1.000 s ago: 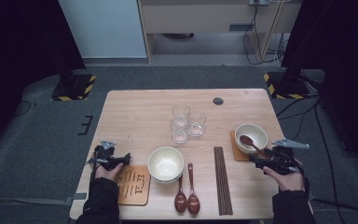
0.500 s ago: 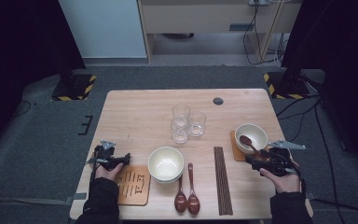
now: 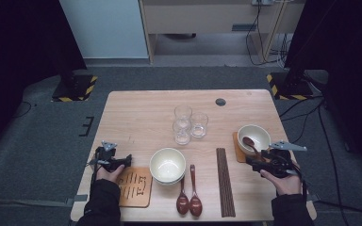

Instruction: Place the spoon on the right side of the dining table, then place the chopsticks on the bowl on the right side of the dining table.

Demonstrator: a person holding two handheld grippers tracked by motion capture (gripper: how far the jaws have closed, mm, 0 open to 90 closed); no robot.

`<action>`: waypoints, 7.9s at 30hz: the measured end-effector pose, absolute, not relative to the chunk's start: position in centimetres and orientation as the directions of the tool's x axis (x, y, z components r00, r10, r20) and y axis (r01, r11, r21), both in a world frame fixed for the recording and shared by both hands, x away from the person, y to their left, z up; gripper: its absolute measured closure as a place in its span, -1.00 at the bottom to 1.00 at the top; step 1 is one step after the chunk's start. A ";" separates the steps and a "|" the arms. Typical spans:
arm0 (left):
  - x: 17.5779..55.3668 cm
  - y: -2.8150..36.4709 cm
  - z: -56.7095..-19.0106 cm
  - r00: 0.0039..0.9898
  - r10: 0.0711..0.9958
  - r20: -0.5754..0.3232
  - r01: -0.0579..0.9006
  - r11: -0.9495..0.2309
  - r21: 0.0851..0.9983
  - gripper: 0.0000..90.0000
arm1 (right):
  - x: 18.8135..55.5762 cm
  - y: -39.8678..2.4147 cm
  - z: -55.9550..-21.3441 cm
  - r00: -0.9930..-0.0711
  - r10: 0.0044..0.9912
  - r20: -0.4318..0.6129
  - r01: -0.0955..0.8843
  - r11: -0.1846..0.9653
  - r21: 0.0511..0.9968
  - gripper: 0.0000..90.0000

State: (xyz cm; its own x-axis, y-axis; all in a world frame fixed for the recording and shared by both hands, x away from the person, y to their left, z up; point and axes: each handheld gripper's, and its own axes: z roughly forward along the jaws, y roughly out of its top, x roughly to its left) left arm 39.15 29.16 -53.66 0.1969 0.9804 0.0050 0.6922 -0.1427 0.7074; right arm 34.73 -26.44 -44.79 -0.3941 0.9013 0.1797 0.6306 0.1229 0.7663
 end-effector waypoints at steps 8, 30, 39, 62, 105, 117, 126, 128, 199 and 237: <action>39.2 29.2 -53.7 0.197 0.980 0.005 0.692 -0.143 0.707 -0.92 | 34.2 -26.2 -43.4 -0.403 0.898 0.179 0.557 0.085 0.826 -0.39; 39.2 29.2 -53.7 0.198 0.980 0.005 0.692 -0.143 0.707 -0.92 | 34.0 -21.9 -45.1 -0.478 0.866 0.146 0.558 0.171 0.812 -0.32; 39.2 29.2 -53.7 0.198 0.980 0.005 0.692 -0.143 0.707 -0.92 | 33.9 -21.2 -45.8 -0.492 0.862 0.123 0.560 0.205 0.803 -0.29; 39.2 29.2 -53.7 0.197 0.980 0.006 0.693 -0.143 0.707 -0.92 | 33.7 -20.2 -48.0 -0.521 0.850 0.085 0.578 0.277 0.767 -0.15; 39.2 29.2 -53.7 0.197 0.980 0.006 0.693 -0.143 0.707 -0.92 | 33.7 -19.2 -51.1 -0.549 0.834 0.053 0.663 0.396 0.635 0.55; 39.2 29.2 -53.7 0.197 0.980 0.006 0.693 -0.143 0.707 -0.92 | 33.8 -19.2 -51.3 -0.548 0.834 0.066 0.674 0.393 0.625 0.63; 39.2 29.2 -53.7 0.197 0.980 0.006 0.693 -0.143 0.707 -0.92 | 34.1 -19.3 -51.5 -0.541 0.838 0.073 0.690 0.393 0.608 0.76; 39.2 29.2 -53.7 0.197 0.980 0.006 0.693 -0.143 0.707 -0.92 | 34.1 -19.4 -51.6 -0.535 0.842 0.073 0.693 0.388 0.607 0.78; 39.2 29.2 -53.7 0.197 0.980 0.005 0.693 -0.143 0.707 -0.92 | 32.1 -22.0 -51.3 -0.445 0.894 0.055 0.721 0.321 0.614 0.78; 39.2 29.2 -53.7 0.197 0.980 0.006 0.693 -0.143 0.707 -0.93 | 32.4 -22.8 -50.4 -0.432 0.899 0.071 0.716 0.294 0.634 0.90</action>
State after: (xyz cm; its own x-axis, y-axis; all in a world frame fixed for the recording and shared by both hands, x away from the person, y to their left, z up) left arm 39.16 29.16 -53.66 0.1966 0.9805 0.0058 0.6930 -0.1431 0.7066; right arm 32.40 -22.78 -50.40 -0.4323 0.8990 0.0707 0.7155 0.2942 0.6336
